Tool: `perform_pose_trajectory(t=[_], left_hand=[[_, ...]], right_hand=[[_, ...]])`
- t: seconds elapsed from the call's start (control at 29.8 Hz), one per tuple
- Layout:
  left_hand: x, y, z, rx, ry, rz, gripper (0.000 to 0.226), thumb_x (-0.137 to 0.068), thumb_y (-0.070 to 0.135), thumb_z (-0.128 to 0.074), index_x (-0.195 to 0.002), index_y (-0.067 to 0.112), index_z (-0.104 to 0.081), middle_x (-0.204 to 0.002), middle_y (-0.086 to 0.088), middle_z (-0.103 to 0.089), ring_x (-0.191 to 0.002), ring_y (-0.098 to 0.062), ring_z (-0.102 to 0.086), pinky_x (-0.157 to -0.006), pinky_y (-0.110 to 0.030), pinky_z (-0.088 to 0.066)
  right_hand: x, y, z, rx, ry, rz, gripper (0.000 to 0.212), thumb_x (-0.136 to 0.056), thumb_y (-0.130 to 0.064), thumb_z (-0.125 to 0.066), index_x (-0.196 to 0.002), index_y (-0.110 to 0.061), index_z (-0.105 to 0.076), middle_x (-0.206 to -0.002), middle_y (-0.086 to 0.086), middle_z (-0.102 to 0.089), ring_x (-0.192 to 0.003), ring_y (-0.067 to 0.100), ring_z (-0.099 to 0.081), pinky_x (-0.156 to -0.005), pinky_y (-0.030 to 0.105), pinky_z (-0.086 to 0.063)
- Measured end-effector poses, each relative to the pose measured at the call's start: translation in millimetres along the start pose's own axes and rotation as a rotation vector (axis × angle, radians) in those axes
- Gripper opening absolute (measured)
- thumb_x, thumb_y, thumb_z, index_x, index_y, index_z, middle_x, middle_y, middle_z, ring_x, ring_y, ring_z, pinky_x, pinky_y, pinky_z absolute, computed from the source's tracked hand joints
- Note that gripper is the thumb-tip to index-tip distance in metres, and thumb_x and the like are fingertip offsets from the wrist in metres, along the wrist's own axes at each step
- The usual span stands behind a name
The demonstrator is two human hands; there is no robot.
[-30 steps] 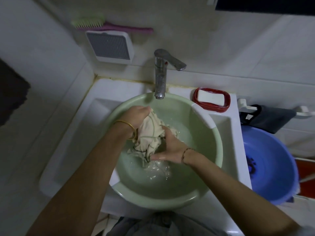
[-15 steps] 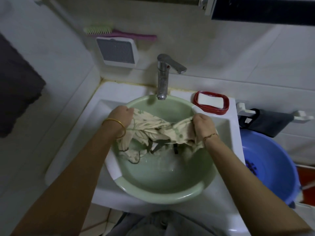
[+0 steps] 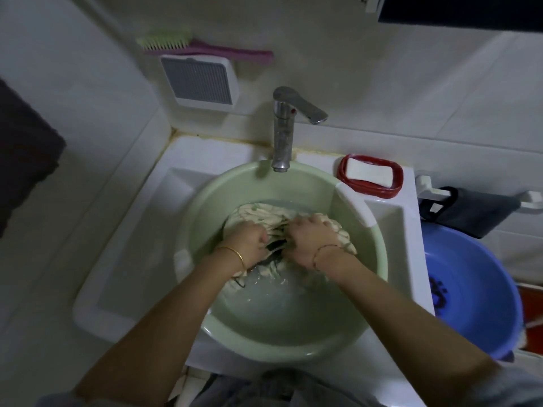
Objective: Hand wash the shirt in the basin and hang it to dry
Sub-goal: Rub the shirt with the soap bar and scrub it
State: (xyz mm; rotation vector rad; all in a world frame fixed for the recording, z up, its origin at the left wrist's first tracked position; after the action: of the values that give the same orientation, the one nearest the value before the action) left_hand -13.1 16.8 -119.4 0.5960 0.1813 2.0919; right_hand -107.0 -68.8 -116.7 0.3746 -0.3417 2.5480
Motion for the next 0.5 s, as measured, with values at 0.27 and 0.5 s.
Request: perform_pose_trajectory(t=[0.27, 0.5], left_hand=[[-11, -8, -38, -0.318, -0.148, 0.110, 0.037, -0.094, 0.018, -0.047, -0.130, 0.006, -0.048, -0.135, -0.016, -0.047, -0.126, -0.031, -0.045, -0.104, -0.038, -0.038], [-10, -12, 21, 0.218, 0.001, 0.116, 0.006, -0.086, 0.015, -0.060, -0.091, 0.015, -0.057, -0.102, -0.014, -0.064, -0.093, -0.028, -0.058, -0.070, -0.027, -0.037]], right_hand=[[-17, 18, -19, -0.090, -0.180, 0.013, 0.032, -0.090, -0.018, -0.053, -0.121, -0.024, -0.057, -0.128, 0.003, -0.057, -0.119, 0.026, -0.052, -0.099, 0.033, -0.041], [0, 38, 30, -0.191, 0.251, -0.150, 0.039, -0.086, -0.003, -0.048, -0.121, -0.018, -0.058, -0.121, 0.006, -0.055, -0.113, 0.027, -0.049, -0.097, 0.036, -0.043]])
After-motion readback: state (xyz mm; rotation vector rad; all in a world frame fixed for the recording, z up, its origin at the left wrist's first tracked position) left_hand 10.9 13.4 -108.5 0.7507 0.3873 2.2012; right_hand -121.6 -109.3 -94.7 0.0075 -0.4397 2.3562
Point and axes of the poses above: each hand's wrist, its own x-axis away from the middle knuckle, its own z-axis out of the back of the hand, y = z × x, the point moved 7 cm from there along -x, towards the middle knuckle
